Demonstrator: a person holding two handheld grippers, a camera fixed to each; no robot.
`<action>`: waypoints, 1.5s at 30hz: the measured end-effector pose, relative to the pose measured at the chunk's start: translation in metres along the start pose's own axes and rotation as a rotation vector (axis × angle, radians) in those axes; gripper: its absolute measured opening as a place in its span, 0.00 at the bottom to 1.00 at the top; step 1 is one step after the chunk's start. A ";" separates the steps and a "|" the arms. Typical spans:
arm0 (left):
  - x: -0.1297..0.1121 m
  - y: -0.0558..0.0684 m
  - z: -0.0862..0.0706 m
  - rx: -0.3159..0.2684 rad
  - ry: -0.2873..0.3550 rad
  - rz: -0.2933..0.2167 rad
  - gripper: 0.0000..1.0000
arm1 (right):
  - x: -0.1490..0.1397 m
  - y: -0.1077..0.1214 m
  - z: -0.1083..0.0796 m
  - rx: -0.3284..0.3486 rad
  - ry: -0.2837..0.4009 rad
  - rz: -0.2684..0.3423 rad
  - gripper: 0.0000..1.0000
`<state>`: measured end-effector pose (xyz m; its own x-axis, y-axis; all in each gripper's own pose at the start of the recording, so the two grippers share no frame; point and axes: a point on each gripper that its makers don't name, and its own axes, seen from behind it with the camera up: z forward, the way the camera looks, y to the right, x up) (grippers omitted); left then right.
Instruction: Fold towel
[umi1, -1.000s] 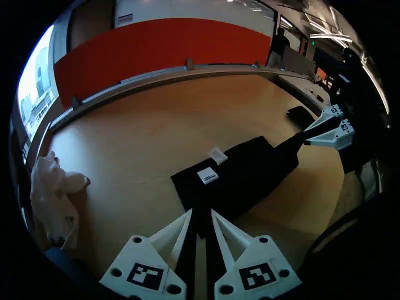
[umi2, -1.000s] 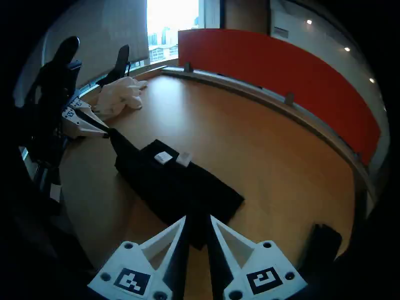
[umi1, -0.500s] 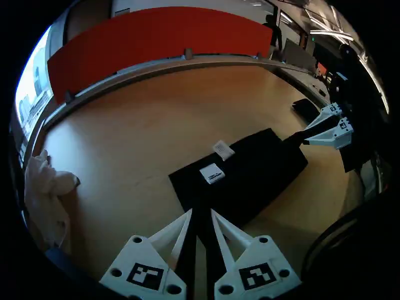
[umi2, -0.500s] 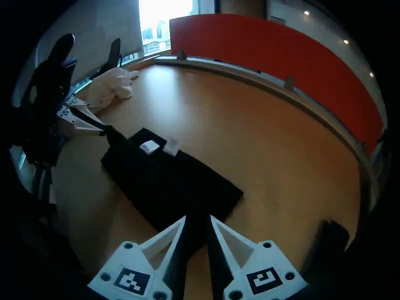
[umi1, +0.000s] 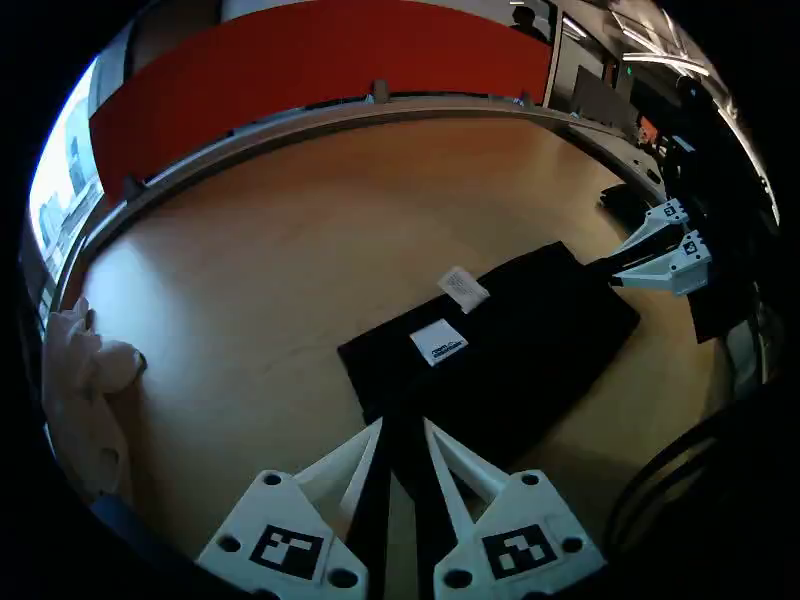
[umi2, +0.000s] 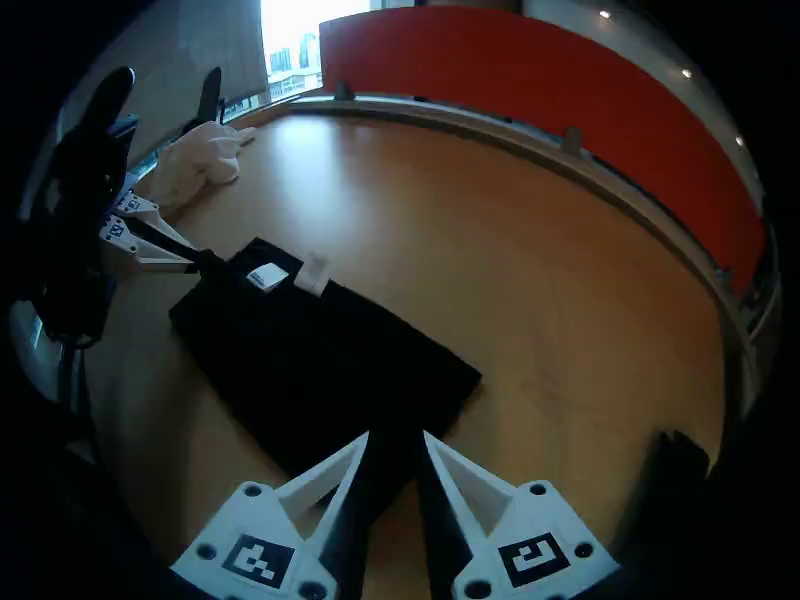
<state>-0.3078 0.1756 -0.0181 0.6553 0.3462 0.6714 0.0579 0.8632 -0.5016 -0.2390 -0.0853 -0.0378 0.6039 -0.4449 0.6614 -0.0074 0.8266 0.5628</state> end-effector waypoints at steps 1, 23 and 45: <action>0.000 -0.002 0.002 0.008 -0.001 0.004 0.18 | 0.000 0.002 0.001 -0.007 -0.002 -0.001 0.30; 0.008 -0.028 0.017 0.093 -0.010 0.064 0.38 | 0.010 0.028 0.015 -0.091 0.005 -0.013 0.63; 0.021 -0.046 0.011 0.125 0.012 0.017 0.93 | 0.026 0.041 0.010 -0.126 0.044 0.010 0.93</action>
<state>-0.3055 0.1469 0.0250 0.6642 0.3572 0.6567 -0.0466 0.8965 -0.4405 -0.2322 -0.0660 0.0076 0.6389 -0.4232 0.6424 0.0849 0.8688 0.4879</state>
